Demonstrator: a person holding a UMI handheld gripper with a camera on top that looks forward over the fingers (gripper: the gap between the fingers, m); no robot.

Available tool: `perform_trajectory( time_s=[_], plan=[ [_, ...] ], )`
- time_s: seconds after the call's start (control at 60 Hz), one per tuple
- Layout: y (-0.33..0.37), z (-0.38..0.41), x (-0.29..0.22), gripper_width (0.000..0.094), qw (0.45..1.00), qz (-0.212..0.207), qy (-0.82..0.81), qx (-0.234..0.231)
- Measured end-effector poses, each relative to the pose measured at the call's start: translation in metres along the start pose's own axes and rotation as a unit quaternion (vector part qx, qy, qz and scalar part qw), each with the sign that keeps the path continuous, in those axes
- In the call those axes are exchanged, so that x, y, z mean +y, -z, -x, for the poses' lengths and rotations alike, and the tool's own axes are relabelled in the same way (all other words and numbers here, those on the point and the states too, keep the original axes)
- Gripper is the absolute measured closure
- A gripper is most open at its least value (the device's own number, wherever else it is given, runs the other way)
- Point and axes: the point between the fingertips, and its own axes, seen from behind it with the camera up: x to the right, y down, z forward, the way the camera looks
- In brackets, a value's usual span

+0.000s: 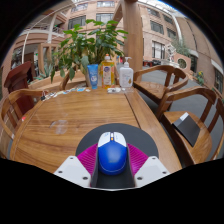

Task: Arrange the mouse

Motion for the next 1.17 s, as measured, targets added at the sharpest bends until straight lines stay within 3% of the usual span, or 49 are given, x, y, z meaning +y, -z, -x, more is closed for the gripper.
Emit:
perform_trajectory(
  time_s=[0.167,0.317,0.75,1.167],
  plan=[
    [-0.001,-0.001,0.019,0.0398,1.000,0.022,-0.013,-0.007],
    [0.026,-0.005,0.002,0.0064,1.000,0.004,0.001,0.011],
    [0.172,0.007,-0.020,0.0077,0.998,-0.053,0.010,0.026],
    [0.214,0.007,-0.007,0.0081,0.997,-0.063,0.025,0.034]
  ],
)
